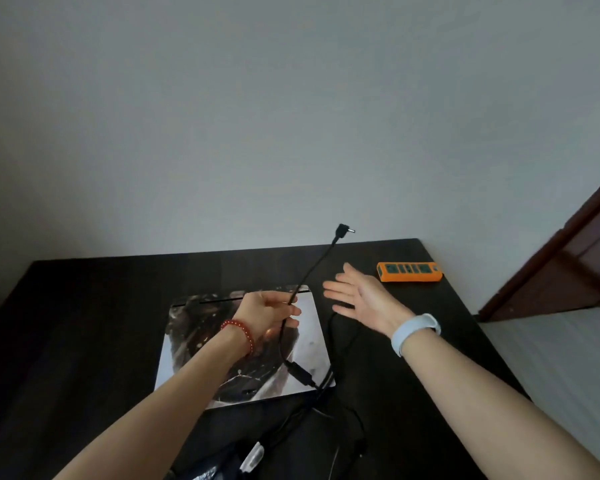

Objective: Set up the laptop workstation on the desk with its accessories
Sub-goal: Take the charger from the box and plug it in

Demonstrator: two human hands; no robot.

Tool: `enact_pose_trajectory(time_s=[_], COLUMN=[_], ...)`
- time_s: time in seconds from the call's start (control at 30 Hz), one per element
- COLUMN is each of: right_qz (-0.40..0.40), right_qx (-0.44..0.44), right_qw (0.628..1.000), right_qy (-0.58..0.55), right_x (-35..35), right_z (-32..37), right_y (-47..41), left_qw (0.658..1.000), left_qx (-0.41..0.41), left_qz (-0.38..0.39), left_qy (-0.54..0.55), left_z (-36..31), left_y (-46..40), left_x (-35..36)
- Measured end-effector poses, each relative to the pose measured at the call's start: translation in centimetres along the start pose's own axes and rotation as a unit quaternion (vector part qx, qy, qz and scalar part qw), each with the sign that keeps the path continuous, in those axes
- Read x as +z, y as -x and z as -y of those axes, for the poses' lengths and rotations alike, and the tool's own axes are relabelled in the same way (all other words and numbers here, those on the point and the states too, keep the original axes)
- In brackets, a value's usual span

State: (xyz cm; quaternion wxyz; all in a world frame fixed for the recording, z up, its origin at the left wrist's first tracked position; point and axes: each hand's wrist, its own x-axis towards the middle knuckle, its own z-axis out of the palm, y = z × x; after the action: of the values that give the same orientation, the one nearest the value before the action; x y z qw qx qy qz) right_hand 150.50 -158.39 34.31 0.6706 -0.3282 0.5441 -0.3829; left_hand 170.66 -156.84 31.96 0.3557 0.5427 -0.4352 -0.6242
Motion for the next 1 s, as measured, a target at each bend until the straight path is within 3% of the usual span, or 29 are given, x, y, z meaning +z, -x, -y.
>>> enact_pose_trajectory(time_s=[0.1,0.23,0.3,0.37,0.43,0.53,0.6,0.67,0.77,1.0], right_qz=[0.042,0.009,-0.006,-0.026,-0.063,-0.117,-0.136,-0.123,-0.086,-0.079], right_qx=[-0.023,-0.099,-0.142,-0.193,-0.253,-0.319,-0.331,-0.316,-0.264,-0.242], right_qw=[0.992,0.982,0.985,0.980,0.935,0.798,0.728,0.692,0.694,0.767], right_qy=[-0.114,-0.163,-0.101,0.047,0.241,0.497,0.585,0.638,0.665,0.590], right_x=[2.0,4.6,5.2,5.1,4.1,1.8,0.3,-0.9,-2.3,-1.4], right_z=[2.3,3.6,3.4,3.0,2.8,2.6,2.5,2.1,0.8,-3.4], right_y=[-1.1,-2.3,-2.8,-3.6,-4.4,-6.7,-8.7,-10.6,-13.9,-21.4], left_qw=[0.998,0.997,0.983,0.940,0.899,0.865,0.840,0.815,0.799,0.795], left_qx=[0.016,0.008,0.043,0.091,0.112,0.073,0.051,0.045,0.033,-0.014], left_qz=[0.027,0.048,0.028,0.004,-0.035,-0.090,-0.094,-0.098,-0.104,-0.109], left_qy=[-0.063,-0.067,-0.176,-0.329,-0.422,-0.488,-0.533,-0.569,-0.591,-0.597], left_z=[0.5,1.8,2.5,2.9,3.3,4.2,4.7,5.4,6.9,11.4], left_y=[0.0,-0.4,-1.1,-1.9,-2.7,-4.3,-5.9,-7.3,-9.7,-15.0], left_x=[-1.1,-1.7,-1.9,-2.3,-3.0,-4.1,-4.8,-5.7,-6.6,-6.7])
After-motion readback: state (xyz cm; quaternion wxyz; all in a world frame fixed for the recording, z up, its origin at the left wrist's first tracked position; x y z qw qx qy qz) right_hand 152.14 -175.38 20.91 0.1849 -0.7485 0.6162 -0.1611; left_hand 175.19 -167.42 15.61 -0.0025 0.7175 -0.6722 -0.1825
